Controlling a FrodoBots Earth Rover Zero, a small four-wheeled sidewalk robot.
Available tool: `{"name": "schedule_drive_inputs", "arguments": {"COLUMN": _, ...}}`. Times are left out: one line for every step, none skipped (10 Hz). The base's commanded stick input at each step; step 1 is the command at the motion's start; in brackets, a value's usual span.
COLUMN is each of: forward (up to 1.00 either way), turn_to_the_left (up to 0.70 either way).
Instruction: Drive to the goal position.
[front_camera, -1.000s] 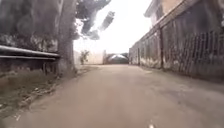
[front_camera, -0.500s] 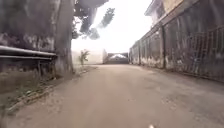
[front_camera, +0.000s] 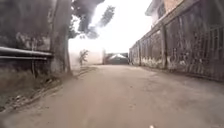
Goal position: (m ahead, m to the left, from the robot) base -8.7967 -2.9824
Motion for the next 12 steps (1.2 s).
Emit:
{"name": "schedule_drive_inputs", "arguments": {"forward": 0.50, "turn_to_the_left": 0.00}}
{"name": "schedule_drive_inputs", "arguments": {"forward": 0.50, "turn_to_the_left": 0.00}}
{"name": "schedule_drive_inputs", "arguments": {"forward": 0.50, "turn_to_the_left": 0.00}}
{"name": "schedule_drive_inputs", "arguments": {"forward": 0.50, "turn_to_the_left": 0.00}}
{"name": "schedule_drive_inputs", "arguments": {"forward": 0.27, "turn_to_the_left": 0.00}}
{"name": "schedule_drive_inputs", "arguments": {"forward": 0.00, "turn_to_the_left": 0.00}}
{"name": "schedule_drive_inputs", "arguments": {"forward": 0.00, "turn_to_the_left": 0.00}}
{"name": "schedule_drive_inputs", "arguments": {"forward": 0.00, "turn_to_the_left": 0.00}}
{"name": "schedule_drive_inputs", "arguments": {"forward": 0.00, "turn_to_the_left": -0.03}}
{"name": "schedule_drive_inputs", "arguments": {"forward": 0.00, "turn_to_the_left": -0.31}}
{"name": "schedule_drive_inputs", "arguments": {"forward": 0.00, "turn_to_the_left": -0.50}}
{"name": "schedule_drive_inputs", "arguments": {"forward": 0.00, "turn_to_the_left": -0.50}}
